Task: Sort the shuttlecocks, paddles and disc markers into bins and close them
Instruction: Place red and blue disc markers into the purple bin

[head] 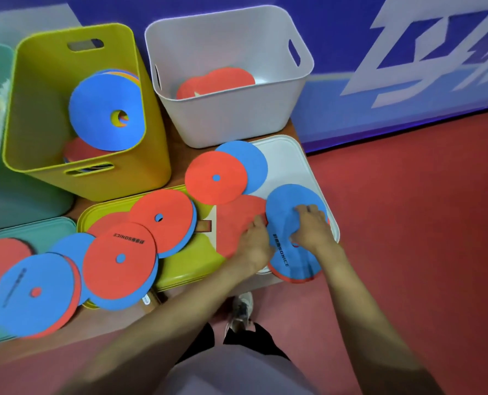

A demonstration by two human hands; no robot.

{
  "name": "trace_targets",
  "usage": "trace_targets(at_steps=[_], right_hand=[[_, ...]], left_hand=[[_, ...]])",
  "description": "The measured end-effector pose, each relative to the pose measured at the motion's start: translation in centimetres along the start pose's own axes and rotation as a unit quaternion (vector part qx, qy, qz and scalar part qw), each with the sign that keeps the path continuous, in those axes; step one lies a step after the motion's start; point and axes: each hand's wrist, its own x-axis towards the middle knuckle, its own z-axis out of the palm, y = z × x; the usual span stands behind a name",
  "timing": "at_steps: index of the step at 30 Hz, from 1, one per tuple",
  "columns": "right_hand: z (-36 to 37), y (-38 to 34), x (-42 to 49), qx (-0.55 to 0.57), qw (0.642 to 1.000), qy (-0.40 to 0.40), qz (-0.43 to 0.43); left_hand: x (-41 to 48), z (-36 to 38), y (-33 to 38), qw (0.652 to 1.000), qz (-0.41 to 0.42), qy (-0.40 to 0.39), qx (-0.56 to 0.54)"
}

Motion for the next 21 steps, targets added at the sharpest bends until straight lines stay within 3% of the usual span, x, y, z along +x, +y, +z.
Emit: trace_targets(at_steps=[6, 10, 15, 21], right_hand=[[-0.4, 1.2, 0.5, 0.053, 0.998, -0.027, -0.012], [-0.4, 1.6, 0.5, 0.077, 0.996, -0.031, -0.023], [-1.0, 1.9, 0.6, 0.197, 0.979, -0.022, -0.041], [-1.9, -0.1, 0.7, 0.374, 0.926, 0.009, -0.054]], left_hand=[[0.8, 0.5, 0.7, 0.997, -0.037, 0.003, -0.071], [1.4, 0.3, 0.1, 0.99, -0.03, -0.041, -0.132], [1.4, -0.9, -0.3, 0.956, -0.058, -0.02, -0.288], [-0.2, -6.1, -1.8, 0.926, 0.035, 0.019, -0.376]])
